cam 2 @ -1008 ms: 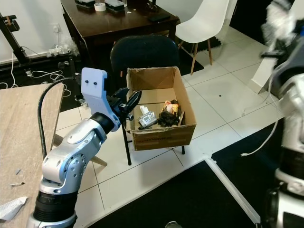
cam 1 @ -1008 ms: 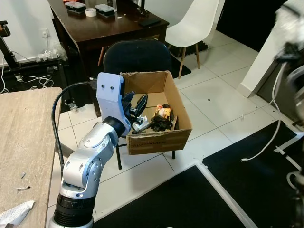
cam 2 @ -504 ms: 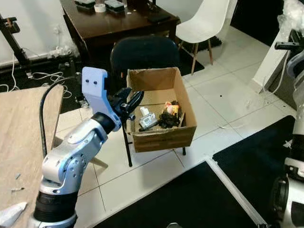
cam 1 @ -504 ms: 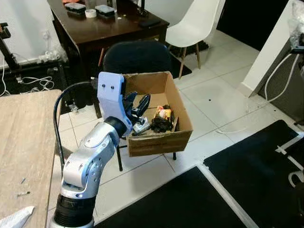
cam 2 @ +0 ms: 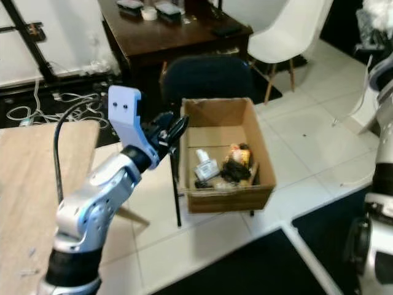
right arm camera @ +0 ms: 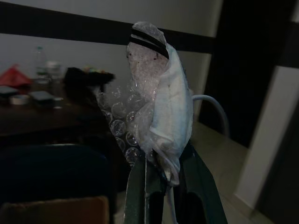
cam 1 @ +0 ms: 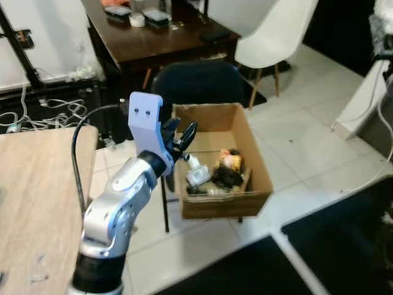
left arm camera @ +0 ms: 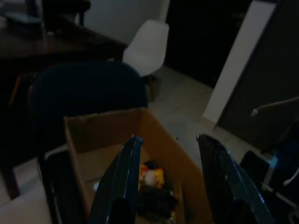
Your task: Picking trash to rubbish bin
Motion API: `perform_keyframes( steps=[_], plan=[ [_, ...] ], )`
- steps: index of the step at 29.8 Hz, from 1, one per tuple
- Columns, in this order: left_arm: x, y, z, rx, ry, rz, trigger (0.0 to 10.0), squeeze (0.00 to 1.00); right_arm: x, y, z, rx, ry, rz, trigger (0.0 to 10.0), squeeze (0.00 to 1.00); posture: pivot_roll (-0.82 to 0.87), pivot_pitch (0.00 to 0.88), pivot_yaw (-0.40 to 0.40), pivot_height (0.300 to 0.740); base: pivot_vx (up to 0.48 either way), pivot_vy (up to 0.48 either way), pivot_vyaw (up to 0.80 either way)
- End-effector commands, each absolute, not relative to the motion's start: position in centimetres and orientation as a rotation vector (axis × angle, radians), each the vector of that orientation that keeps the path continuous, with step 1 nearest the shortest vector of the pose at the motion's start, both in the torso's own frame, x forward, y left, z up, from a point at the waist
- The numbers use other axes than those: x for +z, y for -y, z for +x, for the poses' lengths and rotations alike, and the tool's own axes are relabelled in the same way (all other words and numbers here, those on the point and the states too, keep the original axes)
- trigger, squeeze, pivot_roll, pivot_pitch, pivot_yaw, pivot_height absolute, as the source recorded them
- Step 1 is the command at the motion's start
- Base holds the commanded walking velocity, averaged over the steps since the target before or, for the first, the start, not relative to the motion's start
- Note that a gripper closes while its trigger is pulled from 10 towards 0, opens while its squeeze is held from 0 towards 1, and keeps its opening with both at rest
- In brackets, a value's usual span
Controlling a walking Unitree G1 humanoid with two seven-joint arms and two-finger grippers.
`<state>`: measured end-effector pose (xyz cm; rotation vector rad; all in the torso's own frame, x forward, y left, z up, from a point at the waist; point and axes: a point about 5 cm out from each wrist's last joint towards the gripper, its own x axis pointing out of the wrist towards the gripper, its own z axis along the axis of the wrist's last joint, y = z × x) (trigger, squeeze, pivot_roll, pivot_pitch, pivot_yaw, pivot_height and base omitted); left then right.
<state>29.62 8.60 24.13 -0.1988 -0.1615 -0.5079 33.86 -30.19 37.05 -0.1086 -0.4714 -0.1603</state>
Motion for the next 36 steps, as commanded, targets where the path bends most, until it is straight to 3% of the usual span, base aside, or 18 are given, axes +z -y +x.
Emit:
perform_keyframes(
  steps=[1,12,26,36],
  plan=[
    [24.0,-8.3,29.5,-0.52,0.155,-0.204,10.0,0.0,37.6,30.6,33.7,-0.171,0.49,-0.123,10.0,0.0,0.08,0.092,0.011,0.74,0.401,0.0,0.0],
    [24.0,-8.5,29.5,-0.512,0.155,-0.193,10.0,0.0,37.8,29.6,35.3,-0.069,0.528,-0.098,10.0,0.0,0.09,0.096,0.007,0.74,0.393,0.0,0.0],
    [23.8,-9.2,29.4,-0.46,0.146,-0.151,10.0,0.0,35.7,28.4,37.8,0.03,0.501,-0.067,10.0,0.0,0.12,0.149,0.004,0.74,0.0,0.0,0.0],
    [23.8,-11.1,28.5,-0.398,0.125,-0.101,10.0,0.0,35.4,27.5,38.7,0.096,0.508,-0.024,10.0,0.0,0.18,0.214,0.001,0.74,0.0,0.0,0.0]
  ],
)
